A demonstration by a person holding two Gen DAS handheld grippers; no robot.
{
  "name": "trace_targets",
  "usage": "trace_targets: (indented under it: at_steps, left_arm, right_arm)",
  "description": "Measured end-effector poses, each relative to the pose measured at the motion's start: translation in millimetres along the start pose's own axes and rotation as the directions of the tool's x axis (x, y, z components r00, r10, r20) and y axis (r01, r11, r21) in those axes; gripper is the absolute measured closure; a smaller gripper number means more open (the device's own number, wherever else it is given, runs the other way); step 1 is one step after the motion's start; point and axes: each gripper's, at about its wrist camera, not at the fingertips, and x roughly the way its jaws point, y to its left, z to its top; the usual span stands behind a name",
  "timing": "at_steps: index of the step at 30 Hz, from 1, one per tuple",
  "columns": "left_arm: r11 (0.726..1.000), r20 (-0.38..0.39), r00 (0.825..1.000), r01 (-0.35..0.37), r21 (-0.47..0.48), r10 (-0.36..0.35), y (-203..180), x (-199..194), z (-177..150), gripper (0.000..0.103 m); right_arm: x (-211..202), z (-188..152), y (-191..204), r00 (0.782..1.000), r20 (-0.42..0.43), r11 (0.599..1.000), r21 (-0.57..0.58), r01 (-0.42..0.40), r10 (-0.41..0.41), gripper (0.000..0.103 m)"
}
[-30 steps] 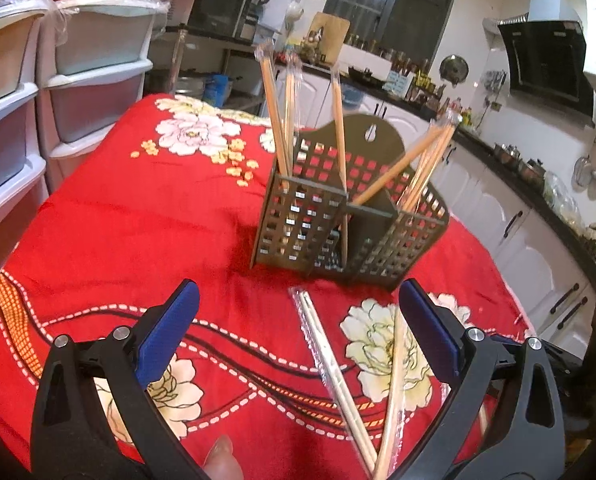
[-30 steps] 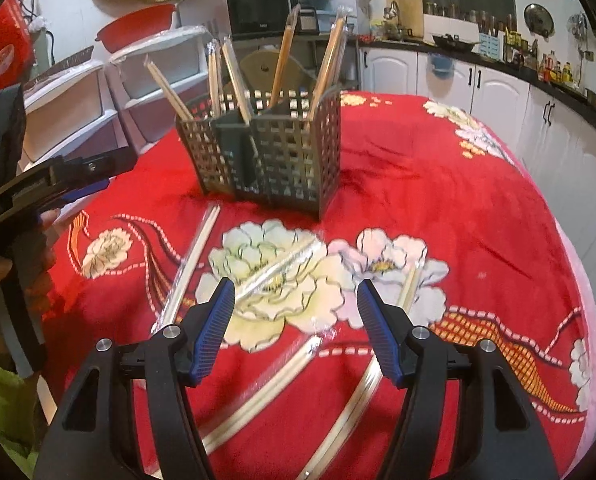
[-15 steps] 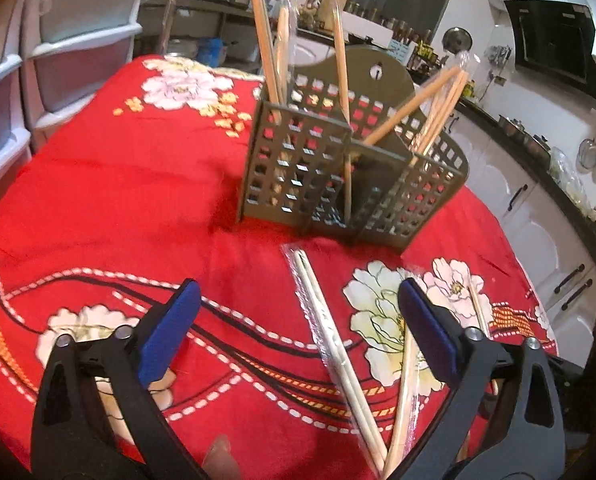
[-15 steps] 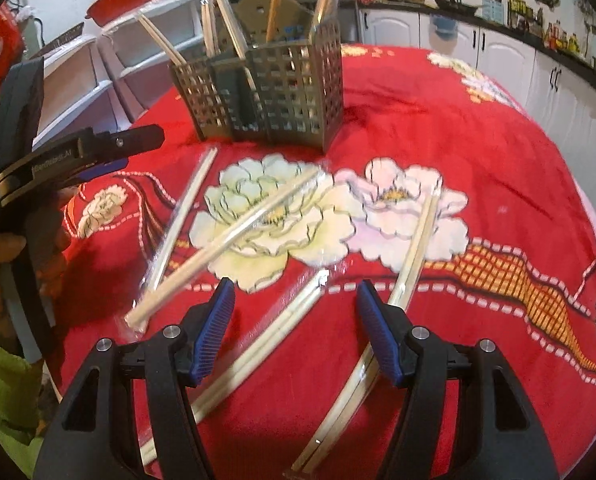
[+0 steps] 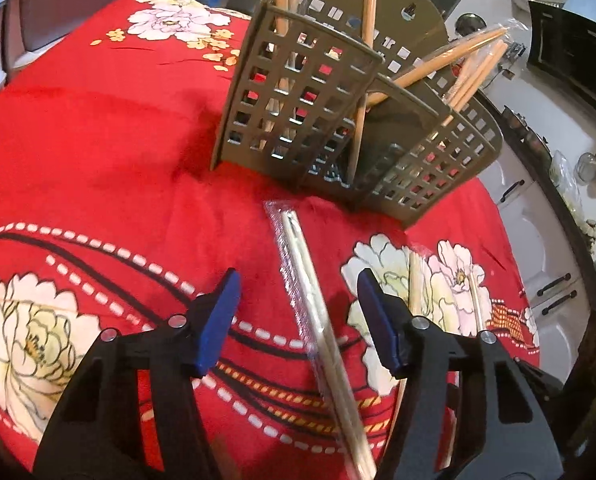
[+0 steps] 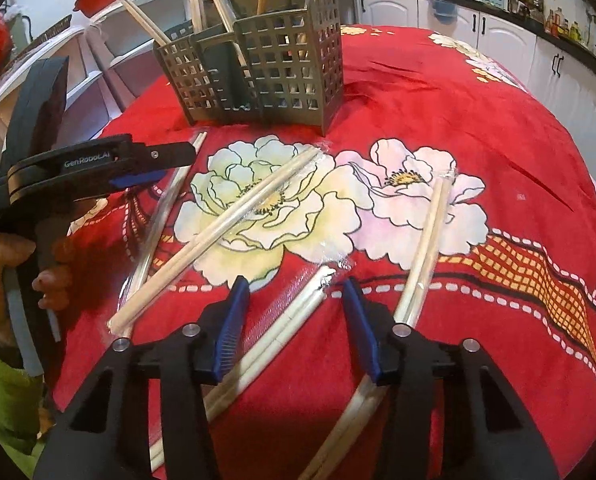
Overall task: Organize utensils
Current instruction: 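Move both open tools down to the wrapped chopsticks on the cloth, then close the right tool on a wrapped chopstick pair while the left tool grasps another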
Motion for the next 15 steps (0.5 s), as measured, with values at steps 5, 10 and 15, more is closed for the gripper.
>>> trace_targets:
  at_steps: [5,10,15]
  left_arm:
    - [0.999,-0.019,0.999,-0.039,0.004,0.039,-7,15,13,0.057]
    - [0.995,-0.014,0.995,-0.094,0.024,0.094,-13,27,24,0.065]
    - [0.989,-0.001,0.99,-0.143,0.027,0.143,-12,31,30,0.084]
  right_arm:
    - [4,6,0,1.0,0.003,1.0,-0.002,-0.005,0.005,0.07]
    - [8,13,0,1.0,0.008,1.0,-0.008,-0.011,0.011,0.081]
    - [12,19,-1,1.0,0.011,1.0,-0.011,-0.023,0.023,0.091]
